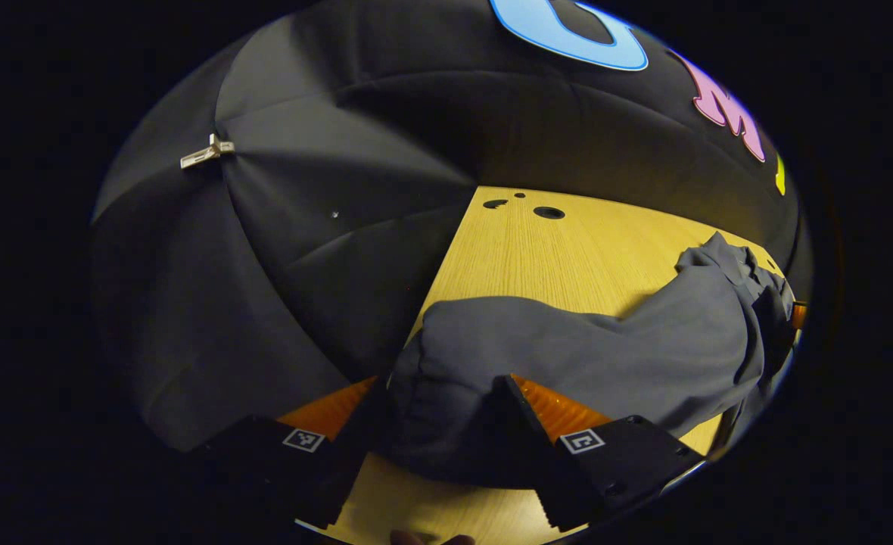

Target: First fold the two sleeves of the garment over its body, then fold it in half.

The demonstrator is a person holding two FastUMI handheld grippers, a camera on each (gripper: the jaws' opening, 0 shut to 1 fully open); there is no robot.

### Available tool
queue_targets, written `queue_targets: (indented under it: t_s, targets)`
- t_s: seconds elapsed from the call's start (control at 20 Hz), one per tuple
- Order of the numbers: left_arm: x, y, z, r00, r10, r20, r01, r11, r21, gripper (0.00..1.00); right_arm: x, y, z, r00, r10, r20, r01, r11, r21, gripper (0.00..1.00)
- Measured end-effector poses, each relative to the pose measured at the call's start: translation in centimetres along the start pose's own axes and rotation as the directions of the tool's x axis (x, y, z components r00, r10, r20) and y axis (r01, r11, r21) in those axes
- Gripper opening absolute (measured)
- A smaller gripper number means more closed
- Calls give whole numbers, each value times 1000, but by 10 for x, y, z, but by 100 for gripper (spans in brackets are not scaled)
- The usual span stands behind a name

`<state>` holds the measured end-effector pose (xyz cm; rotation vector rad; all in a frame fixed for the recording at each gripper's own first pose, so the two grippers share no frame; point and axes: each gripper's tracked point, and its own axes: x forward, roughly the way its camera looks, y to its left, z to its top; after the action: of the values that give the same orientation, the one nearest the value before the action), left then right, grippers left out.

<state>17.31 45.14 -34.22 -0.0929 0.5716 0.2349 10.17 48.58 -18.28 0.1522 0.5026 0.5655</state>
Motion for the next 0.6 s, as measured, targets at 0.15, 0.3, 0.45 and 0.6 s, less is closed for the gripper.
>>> queue_targets:
  t_s: [0.15,0.3,0.45,0.6]
  targets:
    - [-2,-4,-5,1000,-15,-16,15,1000,-15,92,-38,-16,3,999,-33,22,33,999,-15,77]
    - [-3,-11,0,999,-46,-29,47,999,25,37,-81,-46,3,993,-107,54,107,994,-1,78]
    - [-12,-16,7,999,-3,-42,4,999,40,6,-119,-79,-5,983,-175,50,175,985,4,78]
    - [-38,-35,43,998,-1,58,0,1000,12,5,-153,-110,-15,976,-214,45,214,977,12,78]
